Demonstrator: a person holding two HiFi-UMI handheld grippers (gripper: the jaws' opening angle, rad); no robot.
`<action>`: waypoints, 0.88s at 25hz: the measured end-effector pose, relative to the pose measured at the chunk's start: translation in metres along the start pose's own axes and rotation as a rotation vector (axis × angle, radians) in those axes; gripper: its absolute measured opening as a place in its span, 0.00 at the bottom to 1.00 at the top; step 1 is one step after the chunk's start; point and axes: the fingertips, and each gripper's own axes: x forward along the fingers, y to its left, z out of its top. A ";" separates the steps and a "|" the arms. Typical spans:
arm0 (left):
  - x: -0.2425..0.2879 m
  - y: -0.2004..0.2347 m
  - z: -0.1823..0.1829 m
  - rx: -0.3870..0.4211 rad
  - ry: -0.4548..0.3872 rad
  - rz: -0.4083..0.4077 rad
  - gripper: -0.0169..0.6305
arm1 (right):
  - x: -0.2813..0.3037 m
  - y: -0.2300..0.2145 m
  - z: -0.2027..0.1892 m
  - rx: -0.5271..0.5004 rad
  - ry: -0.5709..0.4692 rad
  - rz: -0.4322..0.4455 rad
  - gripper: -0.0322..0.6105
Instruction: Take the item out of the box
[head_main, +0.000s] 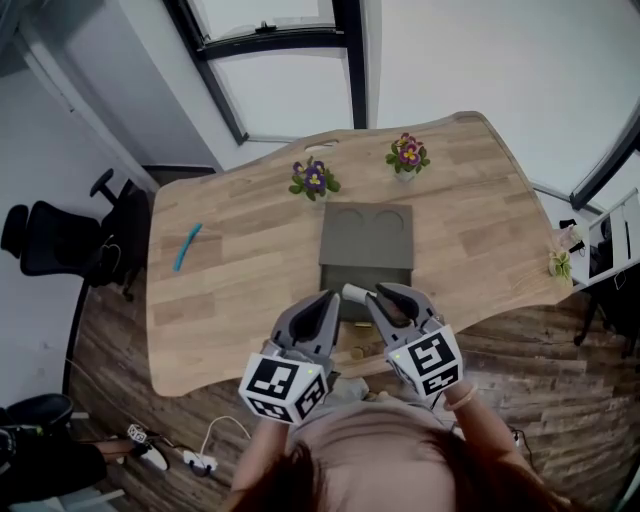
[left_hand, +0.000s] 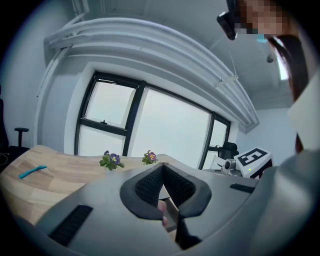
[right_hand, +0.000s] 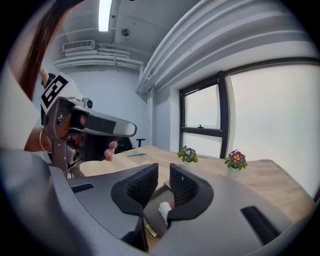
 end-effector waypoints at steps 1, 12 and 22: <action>0.003 0.003 0.000 -0.001 0.003 -0.005 0.01 | 0.004 -0.001 -0.003 -0.006 0.010 0.001 0.14; 0.021 0.031 -0.014 -0.045 0.045 -0.029 0.01 | 0.033 0.001 -0.052 -0.083 0.157 0.049 0.17; 0.027 0.053 -0.027 -0.062 0.083 -0.036 0.01 | 0.052 0.002 -0.096 -0.105 0.284 0.089 0.17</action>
